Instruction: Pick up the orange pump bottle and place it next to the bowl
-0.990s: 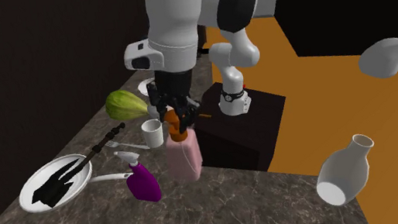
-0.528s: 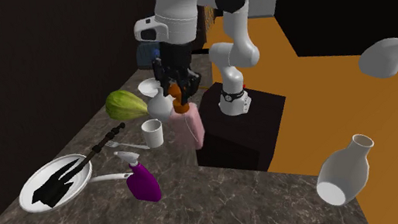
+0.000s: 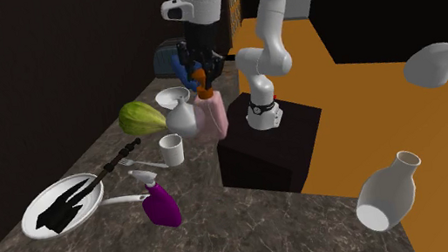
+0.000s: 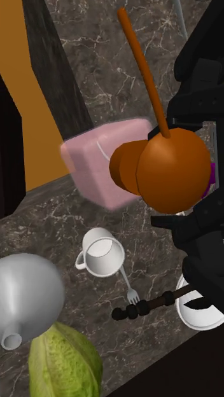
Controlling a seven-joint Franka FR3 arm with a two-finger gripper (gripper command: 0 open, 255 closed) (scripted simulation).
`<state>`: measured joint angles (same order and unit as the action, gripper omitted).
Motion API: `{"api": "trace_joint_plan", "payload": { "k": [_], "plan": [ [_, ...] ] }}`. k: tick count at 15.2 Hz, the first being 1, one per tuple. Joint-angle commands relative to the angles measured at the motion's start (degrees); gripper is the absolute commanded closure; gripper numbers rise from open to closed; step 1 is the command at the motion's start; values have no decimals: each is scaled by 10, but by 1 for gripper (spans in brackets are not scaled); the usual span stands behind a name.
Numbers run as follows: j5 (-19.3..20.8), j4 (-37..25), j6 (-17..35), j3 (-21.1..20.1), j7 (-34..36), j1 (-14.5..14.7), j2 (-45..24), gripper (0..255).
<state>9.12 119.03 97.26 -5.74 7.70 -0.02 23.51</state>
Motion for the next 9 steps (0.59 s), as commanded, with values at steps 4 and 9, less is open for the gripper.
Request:
{"api": "trace_joint_plan", "payload": {
  "k": [4,9],
  "plan": [
    [5,57,-31,28,-41,-7,95,255],
    [20,98,-73,59,-85,-17,185,255]
  ]
}}
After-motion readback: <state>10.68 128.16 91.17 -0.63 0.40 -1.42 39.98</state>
